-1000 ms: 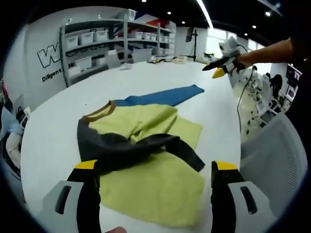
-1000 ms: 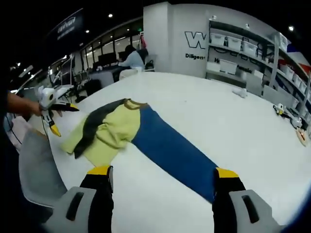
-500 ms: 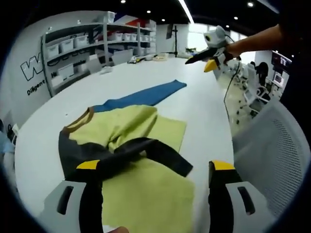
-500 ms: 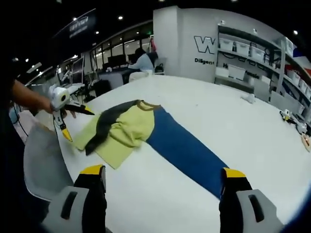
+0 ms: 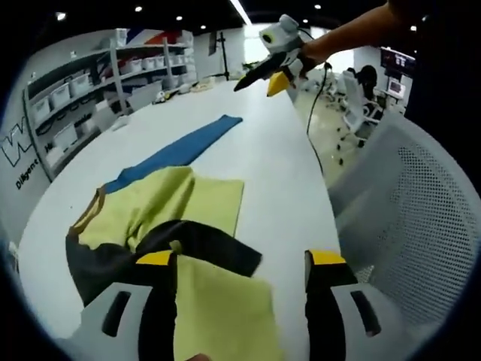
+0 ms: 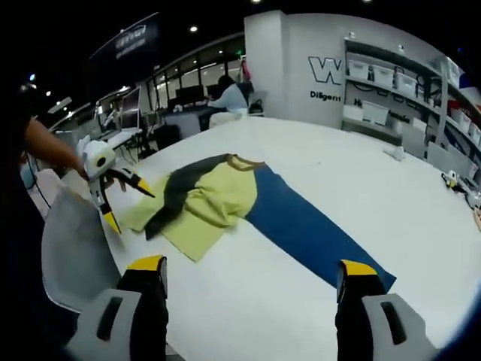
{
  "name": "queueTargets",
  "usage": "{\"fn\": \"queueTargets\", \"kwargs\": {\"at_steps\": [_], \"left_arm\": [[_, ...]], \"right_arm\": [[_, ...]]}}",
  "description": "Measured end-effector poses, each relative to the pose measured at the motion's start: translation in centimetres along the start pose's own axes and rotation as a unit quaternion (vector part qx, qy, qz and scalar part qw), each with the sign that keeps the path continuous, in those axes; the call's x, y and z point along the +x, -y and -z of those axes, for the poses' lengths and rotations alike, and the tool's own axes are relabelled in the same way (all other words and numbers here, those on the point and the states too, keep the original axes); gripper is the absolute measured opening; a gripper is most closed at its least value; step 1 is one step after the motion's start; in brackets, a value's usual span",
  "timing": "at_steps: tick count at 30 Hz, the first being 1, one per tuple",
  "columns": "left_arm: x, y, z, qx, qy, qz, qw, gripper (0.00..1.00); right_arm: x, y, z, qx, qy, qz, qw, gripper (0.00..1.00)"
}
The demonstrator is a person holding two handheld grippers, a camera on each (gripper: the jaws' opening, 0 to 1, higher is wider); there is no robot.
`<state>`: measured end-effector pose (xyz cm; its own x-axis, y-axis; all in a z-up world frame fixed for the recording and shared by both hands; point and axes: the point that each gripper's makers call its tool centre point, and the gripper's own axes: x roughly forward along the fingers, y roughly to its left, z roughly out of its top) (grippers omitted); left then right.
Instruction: Fold the garment on the visible template until the final outline fits inside the template.
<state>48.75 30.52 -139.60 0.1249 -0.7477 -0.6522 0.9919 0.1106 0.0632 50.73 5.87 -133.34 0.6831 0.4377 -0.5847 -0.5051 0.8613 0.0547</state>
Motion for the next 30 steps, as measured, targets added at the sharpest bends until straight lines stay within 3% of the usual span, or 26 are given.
{"fn": "queueTargets", "kwargs": {"at_steps": [5,10,13,21,25,30], "left_arm": [[0.9,0.6,0.3,0.026,-0.014,0.009,0.9995,0.54],[2.5,0.5,1.4,0.1,-0.056,-0.015,0.9933,0.38],[3.1,0.7,1.9,0.073,-0.065,-0.009,0.9952,0.37],[3.5,0.3,2.5,0.103,-0.084,-0.009,0.991,0.33],[3.8,0.1,2.3,0.088,-0.081,-0.007,0.9928,0.3],[3.9,0.3,2.6,0.081,-0.088,-0.002,0.9928,0.06]], "right_arm": [[-0.2,-0.3,0.1,-0.006,0.004,0.006,1.0,0.88],[-0.4,-0.3,0.6,-0.005,0.002,0.011,0.9999,0.85],[-0.7,-0.4,0.8,-0.004,0.0,0.013,0.9999,0.84],[-1.4,0.1,1.3,0.0,-0.006,0.021,0.9998,0.82],[-1.5,0.1,1.5,0.0,-0.01,0.02,0.9998,0.81],[-1.5,0.1,1.6,-0.002,-0.014,0.02,0.9997,0.8]]}}
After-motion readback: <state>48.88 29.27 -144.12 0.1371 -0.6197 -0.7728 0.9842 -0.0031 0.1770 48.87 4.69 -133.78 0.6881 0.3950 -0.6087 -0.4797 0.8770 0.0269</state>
